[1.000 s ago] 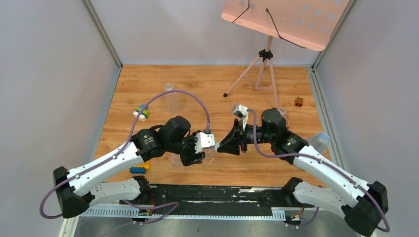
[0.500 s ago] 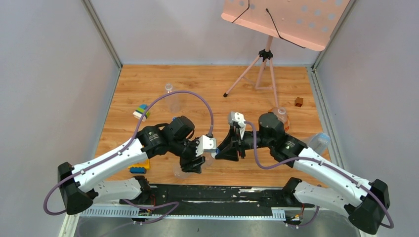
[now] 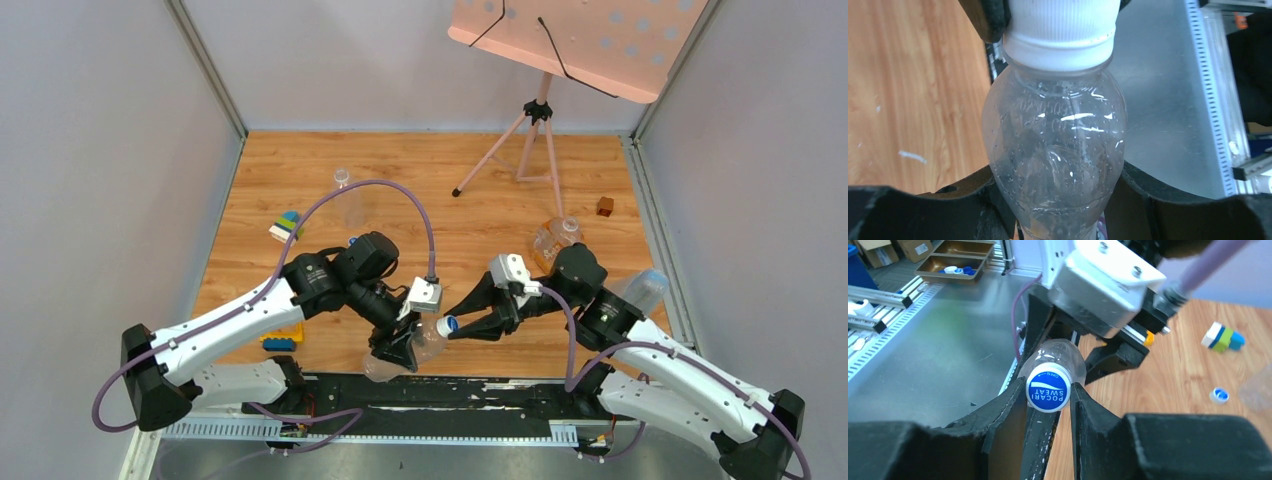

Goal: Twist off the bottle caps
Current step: Unscrew the bottle cap from the plastic bottle.

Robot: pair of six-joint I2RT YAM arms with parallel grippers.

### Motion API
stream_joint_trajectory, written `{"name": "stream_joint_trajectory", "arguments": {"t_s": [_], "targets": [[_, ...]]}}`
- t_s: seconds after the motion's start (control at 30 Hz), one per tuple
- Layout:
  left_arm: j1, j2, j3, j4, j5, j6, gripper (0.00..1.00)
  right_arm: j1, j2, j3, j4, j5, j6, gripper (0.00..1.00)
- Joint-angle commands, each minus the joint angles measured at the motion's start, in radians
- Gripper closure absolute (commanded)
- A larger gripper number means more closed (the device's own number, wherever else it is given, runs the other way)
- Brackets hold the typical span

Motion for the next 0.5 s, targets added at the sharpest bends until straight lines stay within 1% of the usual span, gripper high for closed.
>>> {"name": "stream_joint_trajectory", "arguments": {"t_s": [0.0, 0.17, 0.27, 0.43, 0.47], "targets": [[-0.027, -0.009, 0.055, 0.125, 0.321, -0.002, 1.00, 0.000, -0.013, 0.002, 0.017, -0.053, -0.147, 1.00], [-0.027, -0.017, 0.040, 0.144, 0.364, -0.034, 1.00, 0.006, -0.030, 0.016, -0.001, -0.102, -0.168, 1.00], [-0.025, -0.022, 0.009, 0.195, 0.431, -0.072, 1.00, 0.010, -0.037, 0.030, -0.015, -0.128, -0.186, 1.00], [-0.025, -0.036, -0.057, 0.382, 0.537, -0.196, 1.00, 0.013, -0.056, 0.037, 0.007, -0.143, -0.196, 1.00], [-0.025, -0.042, -0.067, 0.445, 0.565, -0.216, 1.00, 0.013, -0.060, 0.040, 0.008, -0.146, -0.203, 1.00]]}}
